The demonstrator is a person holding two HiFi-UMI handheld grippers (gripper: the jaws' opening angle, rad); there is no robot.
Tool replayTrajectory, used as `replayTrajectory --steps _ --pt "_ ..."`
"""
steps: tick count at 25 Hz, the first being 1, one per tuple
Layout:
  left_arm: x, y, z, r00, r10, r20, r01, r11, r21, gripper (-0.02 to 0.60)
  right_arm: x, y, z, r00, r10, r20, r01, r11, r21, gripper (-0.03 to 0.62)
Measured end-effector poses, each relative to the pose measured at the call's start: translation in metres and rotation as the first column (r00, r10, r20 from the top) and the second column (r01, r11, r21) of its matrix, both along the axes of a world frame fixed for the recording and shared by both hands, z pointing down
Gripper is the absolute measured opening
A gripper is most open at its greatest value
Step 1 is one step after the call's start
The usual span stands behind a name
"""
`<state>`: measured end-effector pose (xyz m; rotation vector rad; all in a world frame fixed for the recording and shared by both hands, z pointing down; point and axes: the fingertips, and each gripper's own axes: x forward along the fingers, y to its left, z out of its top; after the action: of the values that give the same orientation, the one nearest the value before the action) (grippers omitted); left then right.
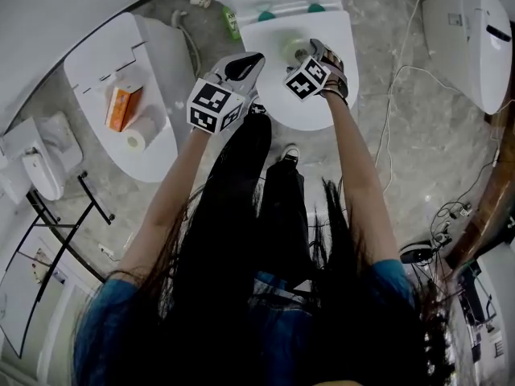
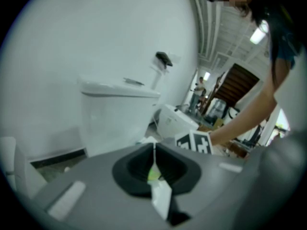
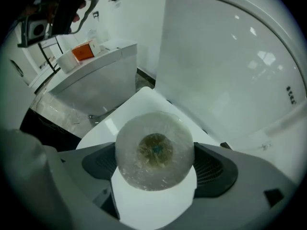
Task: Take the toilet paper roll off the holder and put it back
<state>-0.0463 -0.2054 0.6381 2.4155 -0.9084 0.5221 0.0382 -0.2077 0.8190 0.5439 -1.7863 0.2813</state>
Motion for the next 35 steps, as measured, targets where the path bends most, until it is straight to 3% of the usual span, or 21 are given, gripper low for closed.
replayTrajectory --steps 6,9,13,19,28,35 --pt "-0.003 0.006 0.001 1.000 -0.001 -0.011 0.000 1.000 -0.027 0.002 -0.001 -0.002 0.008 0.998 -0.022 -0.051 0.021 0.999 -0.025 0.445" --pt "-0.006 0.010 0.001 1.000 0.002 0.001 -0.002 0.999 -0.032 0.003 0.004 -0.005 0.001 0.996 0.062 -0.057 -0.064 0.998 -0.023 0.445" --pt "-0.009 0.011 -0.004 1.000 0.007 0.012 -0.007 1.000 -0.023 0.003 0.005 -0.012 -0.039 0.971 0.233 0.057 -0.234 0.972 0.015 0.445" --pt "-0.010 0.016 -0.022 1.000 -0.013 0.006 0.014 1.000 -0.014 0.003 0.008 0.008 -0.120 0.939 0.289 0.187 -0.306 0.950 0.067 0.445" --pt "0.001 0.036 -0.074 0.999 0.032 -0.025 -0.032 0.999 0.022 0.006 0.022 0.077 -0.232 0.853 0.382 0.355 -0.414 0.910 0.016 0.445" --pt "0.014 0.045 -0.109 0.998 0.046 -0.038 -0.043 0.998 0.056 0.006 0.044 0.103 -0.285 0.753 0.505 0.422 -0.565 0.825 0.023 0.445"
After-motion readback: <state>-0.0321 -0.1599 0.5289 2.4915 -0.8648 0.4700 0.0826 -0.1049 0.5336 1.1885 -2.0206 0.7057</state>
